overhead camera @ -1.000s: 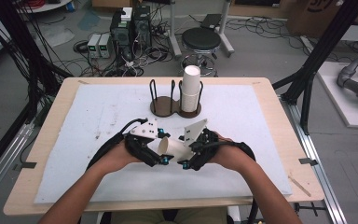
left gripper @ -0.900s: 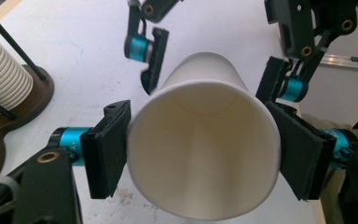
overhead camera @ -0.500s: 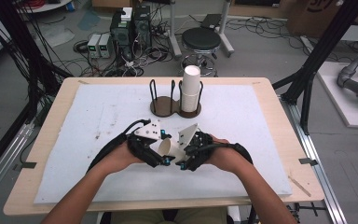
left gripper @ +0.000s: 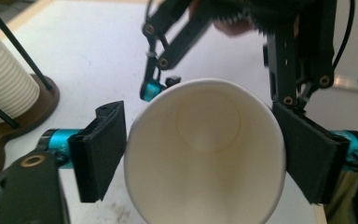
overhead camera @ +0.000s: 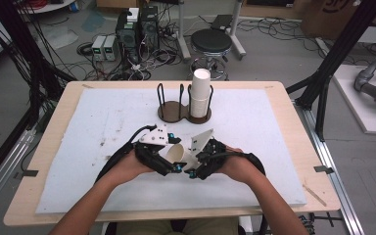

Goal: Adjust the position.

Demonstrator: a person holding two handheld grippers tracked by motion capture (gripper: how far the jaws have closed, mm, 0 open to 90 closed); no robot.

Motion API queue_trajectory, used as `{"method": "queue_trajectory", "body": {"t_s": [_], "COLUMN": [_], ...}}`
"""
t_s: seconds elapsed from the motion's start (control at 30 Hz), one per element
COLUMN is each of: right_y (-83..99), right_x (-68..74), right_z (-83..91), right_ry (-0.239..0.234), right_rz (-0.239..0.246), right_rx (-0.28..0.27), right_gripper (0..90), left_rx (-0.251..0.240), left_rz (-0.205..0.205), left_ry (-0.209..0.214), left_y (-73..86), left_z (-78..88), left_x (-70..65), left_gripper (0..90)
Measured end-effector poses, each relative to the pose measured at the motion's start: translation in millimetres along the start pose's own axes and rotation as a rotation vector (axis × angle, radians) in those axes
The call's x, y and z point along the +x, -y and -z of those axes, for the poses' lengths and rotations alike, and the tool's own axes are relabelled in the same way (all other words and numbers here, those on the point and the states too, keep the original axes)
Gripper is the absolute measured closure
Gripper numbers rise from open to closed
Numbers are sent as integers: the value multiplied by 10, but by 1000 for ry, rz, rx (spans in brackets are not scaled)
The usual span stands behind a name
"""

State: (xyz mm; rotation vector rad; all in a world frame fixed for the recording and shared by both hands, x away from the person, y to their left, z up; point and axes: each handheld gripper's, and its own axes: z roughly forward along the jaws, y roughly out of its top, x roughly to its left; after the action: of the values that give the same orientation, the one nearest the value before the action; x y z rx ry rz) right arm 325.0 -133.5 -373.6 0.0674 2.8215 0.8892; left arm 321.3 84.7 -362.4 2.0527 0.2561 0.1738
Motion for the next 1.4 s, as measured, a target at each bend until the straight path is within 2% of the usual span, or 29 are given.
{"method": "queue_trajectory", "body": {"t_s": [0.13,0.2,0.3,0.5,0.6,0.7,0.8,0.97,1.2,1.33,1.4], "right_y": [111,180,285,507,621,738,831,980,1100,1175,1227], "right_x": [-45,-74,-103,-109,-100,-76,-57,-15,-7,9,23], "right_z": [48,76,114,171,209,254,280,323,419,471,497], "right_ry": [-2,-2,1,18,45,73,110,160,219,273,282], "right_rz": [-69,-106,-152,-232,-262,-297,-314,-325,-361,-375,-394], "right_rx": [-55,-90,-132,-193,-231,-288,-325,-395,-485,-525,-551], "right_gripper": [331,331,331,330,330,327,324,321,321,321,321], "left_rx": [-85,-134,-218,-326,-361,-383,-393,-368,-362,-357,-354], "left_rz": [86,108,139,216,227,234,229,234,258,262,261], "left_ry": [-35,-39,-68,-147,-169,-178,-213,-253,-282,-292,-290], "left_y": [38,55,78,199,289,395,494,632,781,846,878], "left_z": [63,111,200,367,422,456,477,497,510,514,518], "left_x": [43,62,83,159,179,186,178,181,201,205,204], "left_gripper": [174,168,167,167,167,168,170,173,175,177,178]}}
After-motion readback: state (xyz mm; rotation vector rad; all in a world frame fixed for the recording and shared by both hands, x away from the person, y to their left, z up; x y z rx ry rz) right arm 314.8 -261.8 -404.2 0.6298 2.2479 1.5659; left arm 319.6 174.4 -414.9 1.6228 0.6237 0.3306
